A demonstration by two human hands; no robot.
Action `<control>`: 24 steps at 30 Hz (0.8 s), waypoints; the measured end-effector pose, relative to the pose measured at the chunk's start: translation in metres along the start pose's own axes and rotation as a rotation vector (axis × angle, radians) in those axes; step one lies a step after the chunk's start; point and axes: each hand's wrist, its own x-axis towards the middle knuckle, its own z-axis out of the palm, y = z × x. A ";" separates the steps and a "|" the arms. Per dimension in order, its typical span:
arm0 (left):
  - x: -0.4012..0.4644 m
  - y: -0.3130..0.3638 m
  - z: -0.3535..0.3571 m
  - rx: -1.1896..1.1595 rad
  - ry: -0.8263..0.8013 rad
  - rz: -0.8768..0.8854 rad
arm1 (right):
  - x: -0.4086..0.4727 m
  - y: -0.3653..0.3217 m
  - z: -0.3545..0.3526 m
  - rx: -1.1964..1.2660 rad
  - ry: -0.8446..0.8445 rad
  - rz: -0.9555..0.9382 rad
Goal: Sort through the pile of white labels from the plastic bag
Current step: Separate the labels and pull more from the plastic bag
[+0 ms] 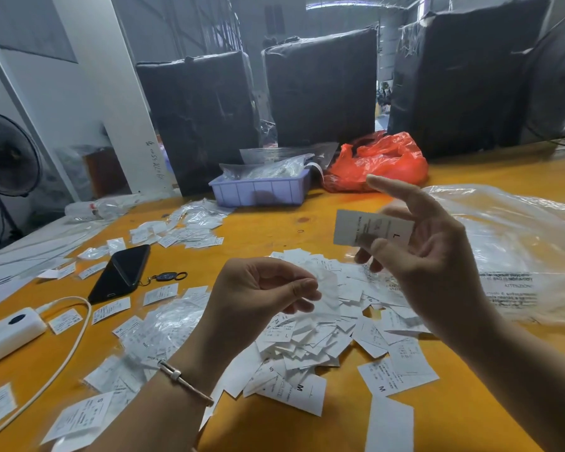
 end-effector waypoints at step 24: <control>0.001 -0.002 0.000 0.040 -0.011 0.013 | -0.010 -0.002 0.010 -0.557 -0.129 -0.335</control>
